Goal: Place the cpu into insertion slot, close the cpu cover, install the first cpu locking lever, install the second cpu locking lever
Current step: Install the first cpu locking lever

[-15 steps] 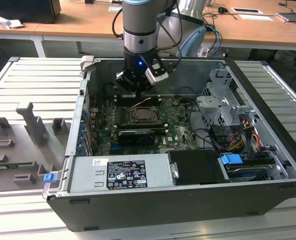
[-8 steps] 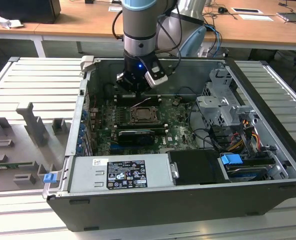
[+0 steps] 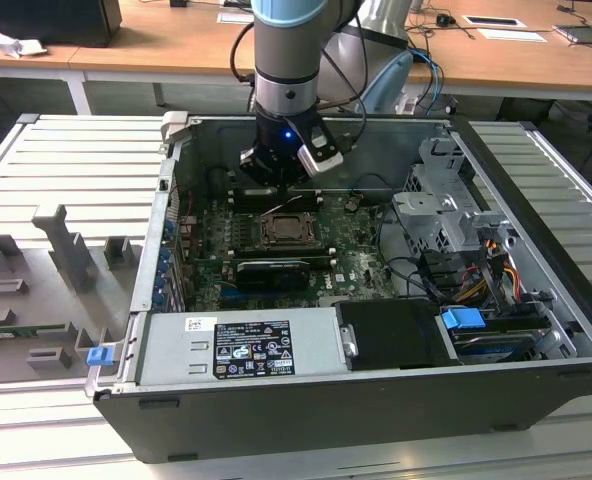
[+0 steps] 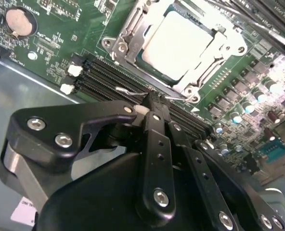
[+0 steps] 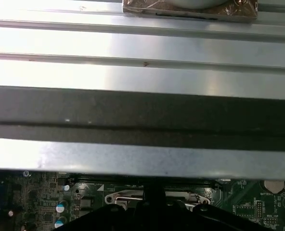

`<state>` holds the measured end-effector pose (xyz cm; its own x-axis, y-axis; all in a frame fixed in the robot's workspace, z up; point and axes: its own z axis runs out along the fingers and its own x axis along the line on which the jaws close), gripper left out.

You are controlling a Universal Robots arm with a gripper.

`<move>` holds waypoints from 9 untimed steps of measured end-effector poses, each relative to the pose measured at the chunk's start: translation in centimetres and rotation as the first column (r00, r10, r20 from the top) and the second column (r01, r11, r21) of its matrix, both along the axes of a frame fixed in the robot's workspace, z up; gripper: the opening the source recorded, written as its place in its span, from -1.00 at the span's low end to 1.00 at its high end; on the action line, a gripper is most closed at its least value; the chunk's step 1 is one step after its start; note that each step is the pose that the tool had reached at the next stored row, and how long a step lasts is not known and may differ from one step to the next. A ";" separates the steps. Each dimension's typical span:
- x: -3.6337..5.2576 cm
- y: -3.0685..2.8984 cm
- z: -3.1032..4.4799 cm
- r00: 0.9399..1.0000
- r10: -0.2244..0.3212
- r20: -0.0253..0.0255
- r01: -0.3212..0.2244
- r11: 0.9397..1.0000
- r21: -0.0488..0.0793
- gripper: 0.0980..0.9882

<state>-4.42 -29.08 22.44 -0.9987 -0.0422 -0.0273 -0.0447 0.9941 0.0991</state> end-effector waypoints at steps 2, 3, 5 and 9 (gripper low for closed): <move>0.04 0.20 -0.07 1.000 0.007 0.000 -0.007 1.000 0.000 -0.98; 0.12 0.23 -0.10 1.000 0.008 0.000 -0.008 1.000 0.000 -0.98; 0.30 0.23 -0.16 1.000 0.007 0.000 -0.007 1.000 0.000 -0.98; 0.58 0.23 -0.20 1.000 0.007 0.000 -0.007 1.000 0.000 -0.98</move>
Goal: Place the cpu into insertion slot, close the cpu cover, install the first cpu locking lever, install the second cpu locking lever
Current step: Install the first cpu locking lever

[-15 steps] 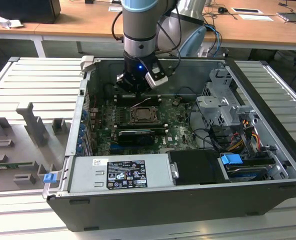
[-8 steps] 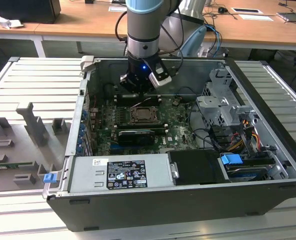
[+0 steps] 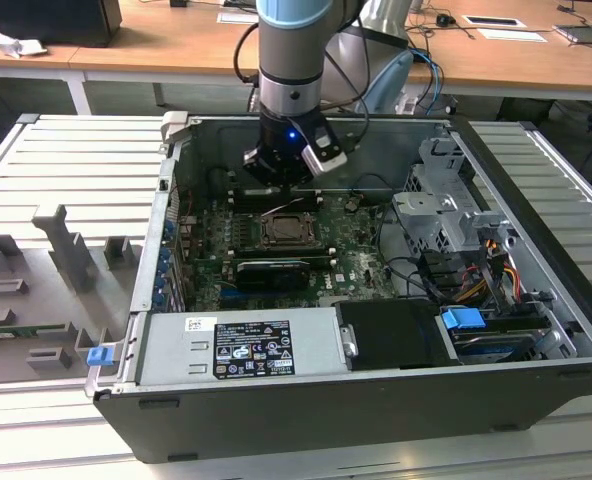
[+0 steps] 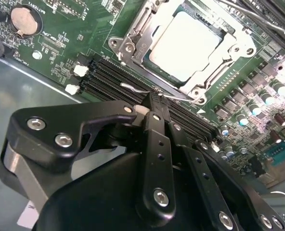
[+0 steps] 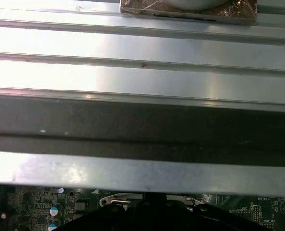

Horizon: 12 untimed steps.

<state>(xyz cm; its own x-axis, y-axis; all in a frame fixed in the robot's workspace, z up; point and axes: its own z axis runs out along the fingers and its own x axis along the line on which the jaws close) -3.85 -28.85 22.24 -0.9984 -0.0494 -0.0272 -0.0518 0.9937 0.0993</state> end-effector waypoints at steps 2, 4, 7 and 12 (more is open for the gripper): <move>0.12 0.00 -0.01 1.000 0.000 0.000 0.000 1.000 0.000 -0.98; 0.20 0.00 -0.03 1.000 0.000 0.000 0.000 1.000 0.000 -0.98; 0.23 0.00 -0.07 1.000 0.000 0.000 0.000 1.000 0.000 -0.98; 0.47 0.08 -0.17 1.000 0.000 0.000 0.000 1.000 0.000 -0.98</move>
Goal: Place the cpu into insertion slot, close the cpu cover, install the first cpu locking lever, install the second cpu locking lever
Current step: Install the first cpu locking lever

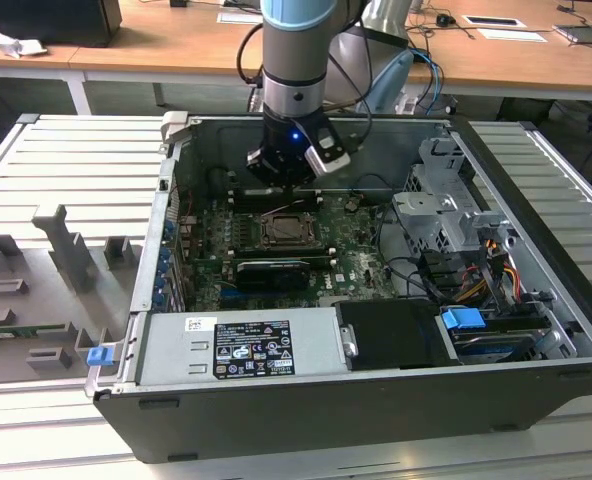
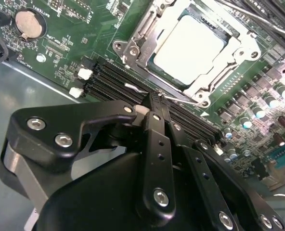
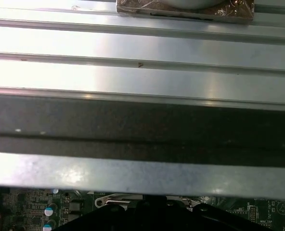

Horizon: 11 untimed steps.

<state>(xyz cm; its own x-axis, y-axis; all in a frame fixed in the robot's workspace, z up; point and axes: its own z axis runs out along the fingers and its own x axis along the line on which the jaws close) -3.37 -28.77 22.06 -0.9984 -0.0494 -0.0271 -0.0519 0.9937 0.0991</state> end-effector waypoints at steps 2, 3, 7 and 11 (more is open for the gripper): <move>0.26 0.03 -0.09 1.000 0.000 0.000 0.000 1.000 0.000 -0.98; 0.38 0.04 -0.14 1.000 0.000 0.000 0.000 1.000 0.000 -0.98; 0.89 0.05 -0.36 1.000 0.000 0.000 0.000 1.000 -0.001 -0.98; 1.20 0.06 -0.68 1.000 0.000 0.000 0.000 1.000 -0.001 -0.98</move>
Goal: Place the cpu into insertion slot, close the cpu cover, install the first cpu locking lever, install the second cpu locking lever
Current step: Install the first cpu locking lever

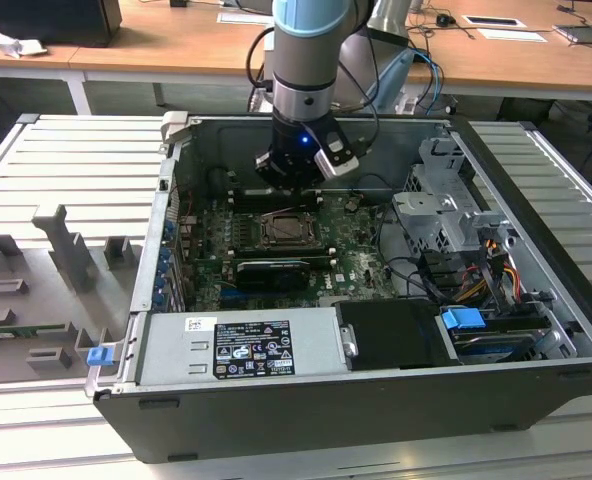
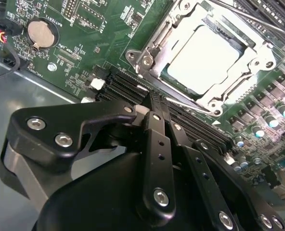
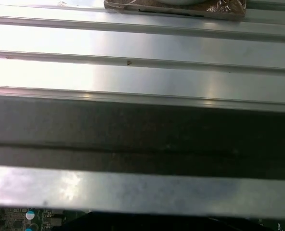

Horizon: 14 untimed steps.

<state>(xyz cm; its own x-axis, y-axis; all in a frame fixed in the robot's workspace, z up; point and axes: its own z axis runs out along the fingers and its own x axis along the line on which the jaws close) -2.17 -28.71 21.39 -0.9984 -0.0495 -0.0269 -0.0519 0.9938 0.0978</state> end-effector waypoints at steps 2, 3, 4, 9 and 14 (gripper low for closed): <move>0.04 0.00 -0.23 1.000 0.000 0.000 0.000 1.000 -0.002 -0.98; 0.05 0.00 -0.32 1.000 0.000 0.000 0.000 1.000 -0.004 -0.98; 0.08 0.00 -0.41 1.000 0.000 0.000 0.000 1.000 -0.005 -0.98; 0.14 0.00 -0.70 1.000 0.000 0.000 0.000 1.000 -0.019 -0.98; 0.17 0.02 -0.95 1.000 0.000 0.000 0.000 0.999 -0.035 -0.98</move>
